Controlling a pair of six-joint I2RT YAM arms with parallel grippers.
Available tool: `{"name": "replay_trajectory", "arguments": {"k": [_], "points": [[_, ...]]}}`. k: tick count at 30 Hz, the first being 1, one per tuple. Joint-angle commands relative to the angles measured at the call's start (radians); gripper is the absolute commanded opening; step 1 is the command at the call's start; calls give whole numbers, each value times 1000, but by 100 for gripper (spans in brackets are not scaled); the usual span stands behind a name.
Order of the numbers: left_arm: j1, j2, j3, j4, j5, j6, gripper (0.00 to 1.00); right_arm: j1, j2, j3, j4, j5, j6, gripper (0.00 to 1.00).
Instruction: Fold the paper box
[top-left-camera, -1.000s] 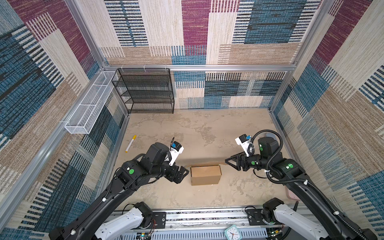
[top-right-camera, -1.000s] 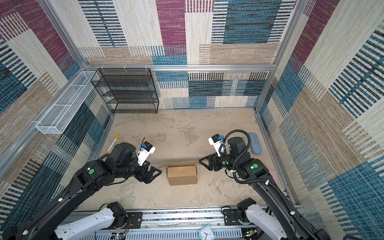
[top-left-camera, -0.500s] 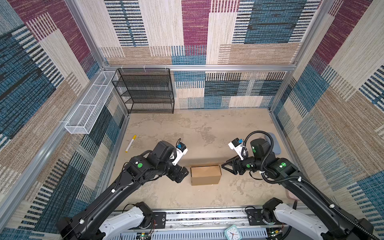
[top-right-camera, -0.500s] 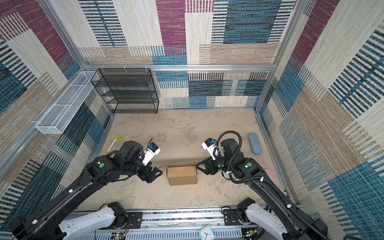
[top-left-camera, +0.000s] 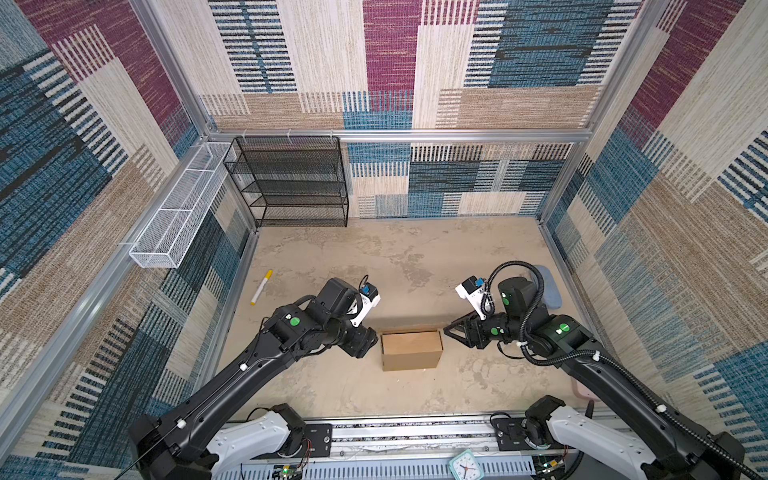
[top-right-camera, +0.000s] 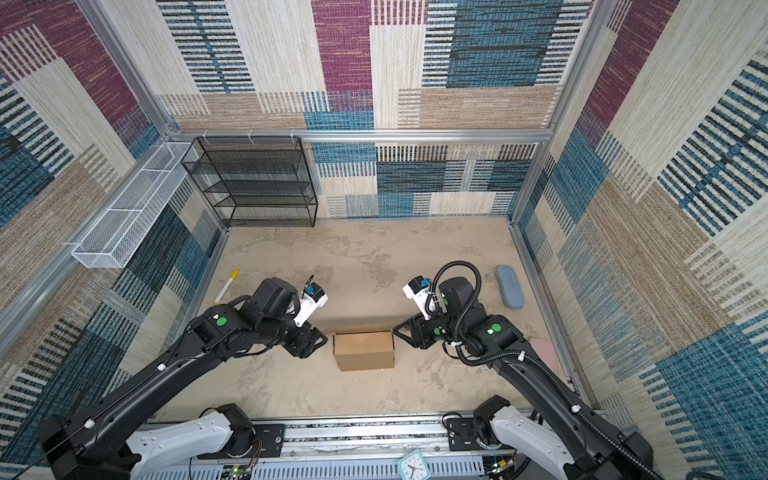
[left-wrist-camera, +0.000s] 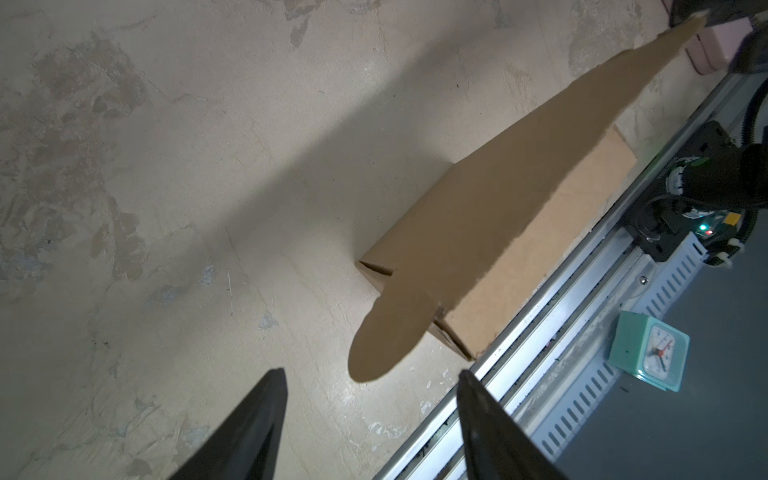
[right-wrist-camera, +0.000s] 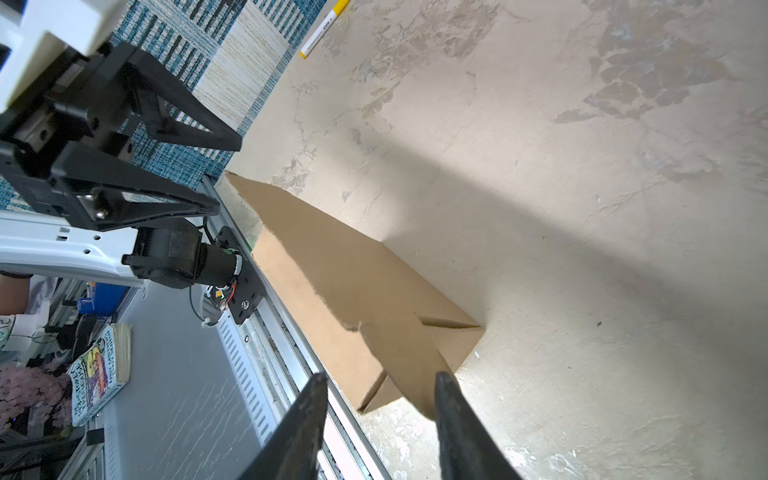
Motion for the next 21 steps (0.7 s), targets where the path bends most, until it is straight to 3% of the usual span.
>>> {"name": "replay_trajectory", "arguments": {"k": [1,21], "points": [[-1,12,-11,47,17,34,62,1,-4,6,7,1,-13,43],[-1,22,-10,39,56,31,39,8,1,14,-8,-13,-7,28]]}}
